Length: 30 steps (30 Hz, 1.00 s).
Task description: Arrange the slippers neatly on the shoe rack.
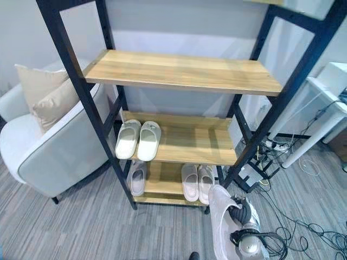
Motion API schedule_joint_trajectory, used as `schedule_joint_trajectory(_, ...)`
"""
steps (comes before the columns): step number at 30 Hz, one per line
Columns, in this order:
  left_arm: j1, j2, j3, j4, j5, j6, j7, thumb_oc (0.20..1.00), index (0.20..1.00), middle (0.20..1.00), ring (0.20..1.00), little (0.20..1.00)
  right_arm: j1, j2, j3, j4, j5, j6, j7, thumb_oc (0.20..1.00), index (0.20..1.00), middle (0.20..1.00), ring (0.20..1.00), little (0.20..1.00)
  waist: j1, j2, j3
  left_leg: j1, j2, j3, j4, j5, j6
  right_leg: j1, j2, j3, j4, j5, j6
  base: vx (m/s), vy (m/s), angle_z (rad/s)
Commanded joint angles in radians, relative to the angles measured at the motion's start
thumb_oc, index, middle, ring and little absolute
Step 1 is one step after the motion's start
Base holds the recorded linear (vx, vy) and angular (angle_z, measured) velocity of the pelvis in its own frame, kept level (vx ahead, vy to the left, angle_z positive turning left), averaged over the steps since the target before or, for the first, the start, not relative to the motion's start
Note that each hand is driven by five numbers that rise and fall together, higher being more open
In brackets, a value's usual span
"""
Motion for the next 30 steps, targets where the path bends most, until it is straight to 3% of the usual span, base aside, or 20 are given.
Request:
schedule_joint_trajectory(1,-0.043,0.023,0.041,0.035,0.036,-0.001,-0.002,1.000,1.000,1.000,1.000,1.000,-0.147,-0.018,-0.013,-0.031,0.036,-0.047,0.005,0.200,0.200,0.200,0.200,0.200,0.023,0.039,0.110,0.000,0.042,-0.013,0.062,-0.119,-0.013,0.083,-0.056,-0.017,0.230,-0.106,0.089,0.00,0.062,-0.38)
schedule_joint_trajectory(4,-0.039,0.027,0.043,0.024,0.037,-0.007,0.000,1.000,1.000,1.000,1.000,1.000,-0.140,-0.022,0.006,-0.031,0.017,-0.049,0.017,0.200,0.200,0.200,0.200,0.200,0.012,0.035,0.130,0.015,0.056,-0.007,0.074,-0.125,-0.009,0.043,0.025,0.038,0.259,-0.162,0.058,-0.02,0.021,-0.25)
schedule_joint_trajectory(8,-0.046,0.013,0.017,0.009,0.034,-0.014,0.001,1.000,1.000,1.000,1.000,1.000,-0.144,-0.048,0.029,-0.033,-0.008,-0.057,0.010,0.200,0.200,0.200,0.200,0.200,0.008,0.034,0.143,0.016,0.052,-0.016,0.090,-0.126,-0.004,-0.027,0.140,0.043,0.219,-0.167,0.025,0.01,-0.013,-0.05)
schedule_joint_trajectory(11,-0.046,0.009,0.008,-0.008,0.028,-0.021,0.005,1.000,1.000,1.000,1.000,1.000,-0.125,-0.056,0.035,-0.043,-0.003,-0.065,0.007,0.200,0.200,0.200,0.200,0.200,0.009,0.029,0.141,0.008,0.034,-0.038,0.130,-0.134,-0.015,0.022,0.183,0.075,0.142,-0.174,0.003,0.10,-0.072,0.15)
schedule_joint_trajectory(15,-0.036,-0.004,-0.009,-0.023,0.016,-0.023,0.021,1.000,1.000,1.000,1.000,1.000,-0.135,-0.053,0.071,-0.036,0.052,-0.086,0.023,0.200,0.200,0.200,0.200,0.200,0.024,0.031,0.120,0.004,0.054,-0.052,0.147,-0.144,-0.040,0.085,0.206,0.058,0.067,-0.182,-0.016,0.09,-0.128,0.30)
schedule_joint_trajectory(18,-0.051,0.000,-0.013,-0.052,-0.004,-0.031,0.029,1.000,1.000,1.000,1.000,1.000,-0.153,-0.072,0.094,-0.058,0.058,-0.108,0.031,0.200,0.200,0.200,0.200,0.200,0.047,0.016,0.155,-0.108,0.078,-0.042,0.323,-0.130,-0.100,0.108,0.205,0.016,0.049,-0.194,-0.045,-0.08,-0.129,0.33)
schedule_joint_trajectory(20,-0.061,-0.001,-0.017,-0.068,-0.021,-0.035,0.036,1.000,1.000,1.000,1.000,1.000,-0.171,-0.087,0.108,-0.057,0.058,-0.111,0.028,0.200,0.200,0.200,0.200,0.200,0.060,0.017,0.180,-0.185,0.101,-0.016,0.441,-0.099,-0.114,0.115,0.205,-0.002,0.051,-0.202,-0.062,-0.12,-0.018,0.56)
schedule_joint_trajectory(22,-0.024,-0.006,-0.020,-0.065,-0.008,-0.040,0.053,1.000,1.000,1.000,1.000,1.000,-0.195,-0.087,0.112,-0.010,0.050,-0.109,-0.003,0.200,0.200,0.200,0.200,0.200,0.106,0.001,0.207,-0.243,0.148,-0.007,0.399,-0.101,-0.106,0.127,0.191,-0.032,0.048,-0.210,-0.058,-0.04,0.019,0.38)
schedule_joint_trajectory(24,-0.022,-0.009,-0.027,-0.045,0.011,-0.032,0.063,1.000,1.000,1.000,1.000,1.000,-0.208,-0.080,0.130,-0.003,0.045,-0.114,-0.015,0.200,0.200,0.200,0.200,0.200,0.129,-0.018,0.219,-0.256,0.185,-0.023,0.311,-0.045,-0.117,0.136,0.188,-0.048,0.051,-0.212,-0.051,0.04,0.035,0.34)
schedule_joint_trajectory(25,-0.032,-0.005,-0.030,-0.033,0.016,-0.030,0.065,1.000,1.000,1.000,1.000,1.000,-0.222,-0.078,0.141,0.004,0.040,-0.114,-0.026,0.200,0.200,0.200,0.200,0.200,0.141,-0.018,0.225,-0.261,0.182,-0.054,0.262,-0.020,-0.120,0.138,0.190,-0.051,0.057,-0.220,-0.049,0.10,0.278,0.72)
schedule_joint_trajectory(26,-0.032,-0.001,-0.028,-0.007,0.033,-0.028,0.065,1.000,1.000,1.000,1.000,1.000,-0.206,-0.061,0.145,0.013,0.018,-0.106,-0.015,0.200,0.200,0.200,0.200,0.200,0.127,-0.013,0.197,-0.212,0.171,-0.097,0.154,0.001,-0.125,0.142,0.175,-0.052,0.069,-0.224,-0.037,0.11,0.325,0.64)
schedule_joint_trajectory(30,-0.029,0.016,-0.022,-0.005,0.028,-0.027,0.068,1.000,1.000,1.000,1.000,1.000,-0.211,-0.025,0.167,0.026,0.043,-0.094,-0.002,0.200,0.200,0.200,0.200,0.200,0.122,-0.032,0.191,-0.195,0.131,-0.074,0.193,-0.032,-0.099,0.122,0.123,-0.021,0.123,-0.210,-0.012,0.09,0.267,-0.25)
